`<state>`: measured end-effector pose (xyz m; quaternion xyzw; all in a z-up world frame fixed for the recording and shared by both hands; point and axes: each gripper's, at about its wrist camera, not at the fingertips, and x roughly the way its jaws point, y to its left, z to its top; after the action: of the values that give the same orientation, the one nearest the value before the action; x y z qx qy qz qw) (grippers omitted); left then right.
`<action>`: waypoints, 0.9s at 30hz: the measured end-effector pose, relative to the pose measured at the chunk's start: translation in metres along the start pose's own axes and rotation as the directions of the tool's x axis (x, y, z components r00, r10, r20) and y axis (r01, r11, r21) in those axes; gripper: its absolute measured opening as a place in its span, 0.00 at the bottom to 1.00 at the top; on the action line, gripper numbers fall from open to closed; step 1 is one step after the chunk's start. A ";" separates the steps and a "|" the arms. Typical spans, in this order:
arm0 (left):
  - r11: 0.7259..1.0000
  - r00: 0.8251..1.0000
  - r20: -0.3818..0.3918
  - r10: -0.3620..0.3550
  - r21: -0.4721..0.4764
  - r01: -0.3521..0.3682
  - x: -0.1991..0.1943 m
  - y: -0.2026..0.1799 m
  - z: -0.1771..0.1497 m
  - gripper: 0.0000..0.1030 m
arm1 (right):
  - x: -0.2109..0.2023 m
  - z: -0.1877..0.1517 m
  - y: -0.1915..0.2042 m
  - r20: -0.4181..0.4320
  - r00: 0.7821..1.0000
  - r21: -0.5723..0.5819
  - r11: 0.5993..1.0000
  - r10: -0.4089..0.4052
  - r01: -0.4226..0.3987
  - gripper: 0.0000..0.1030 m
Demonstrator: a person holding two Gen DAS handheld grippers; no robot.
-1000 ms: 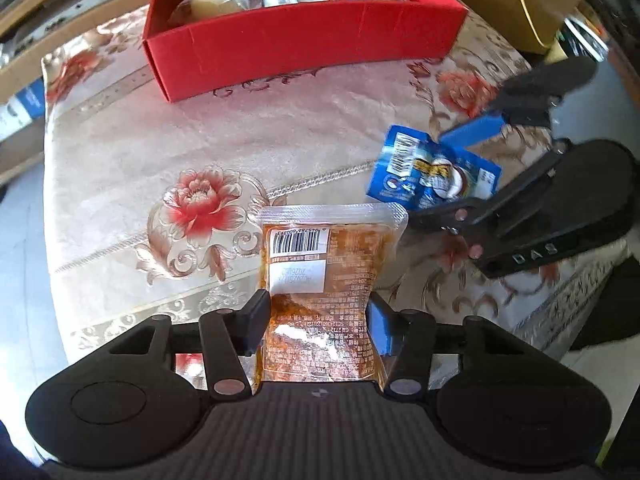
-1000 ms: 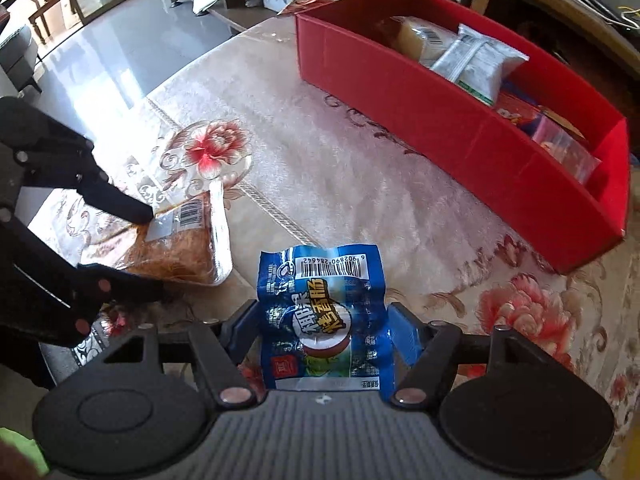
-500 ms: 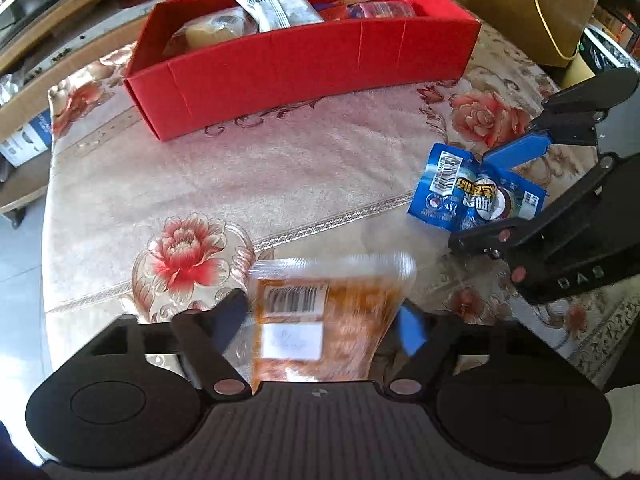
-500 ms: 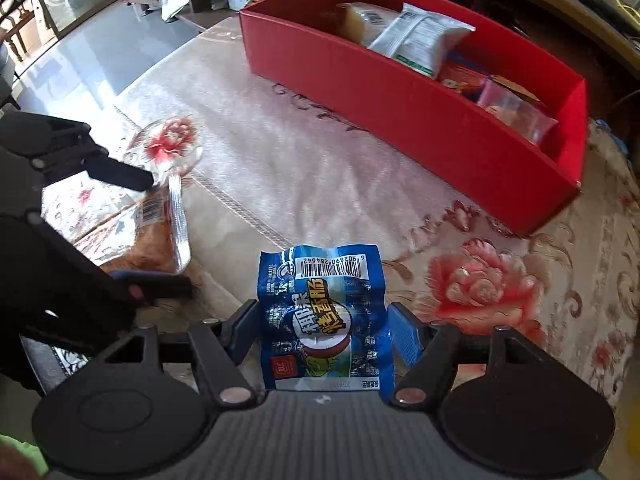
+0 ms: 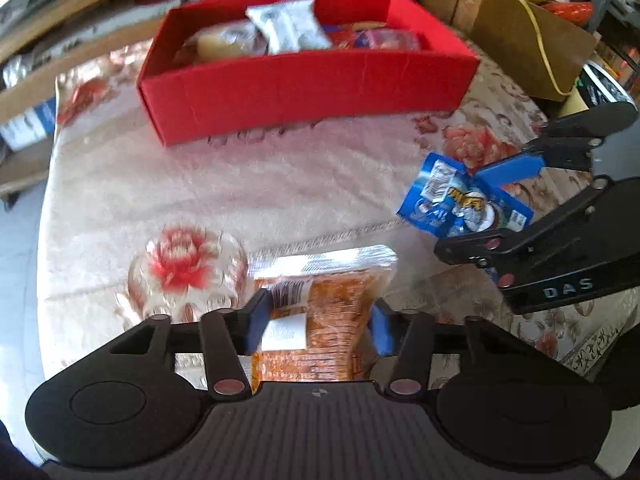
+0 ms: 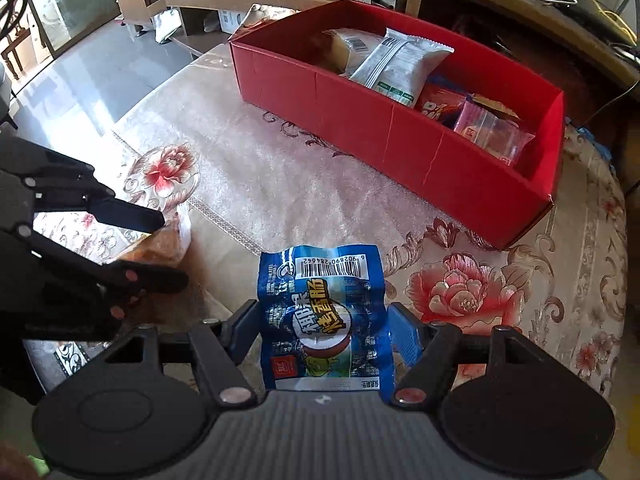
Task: Organize snacks
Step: 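Carry the orange bag and blue packet with both grippers over the red box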
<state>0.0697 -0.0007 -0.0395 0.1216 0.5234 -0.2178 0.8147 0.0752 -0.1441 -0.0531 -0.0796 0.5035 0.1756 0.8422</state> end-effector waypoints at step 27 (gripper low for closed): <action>1.000 0.999 0.045 0.020 -0.013 -0.019 -0.020 -0.006 -0.005 0.53 | -0.015 -0.007 -0.005 0.047 0.999 -0.001 1.000 0.000 0.000 0.62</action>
<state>0.0559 0.0004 -0.0233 0.1168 0.5051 -0.2094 0.8291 0.0647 -0.1538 -0.0441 -0.0758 0.4834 0.1775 0.8539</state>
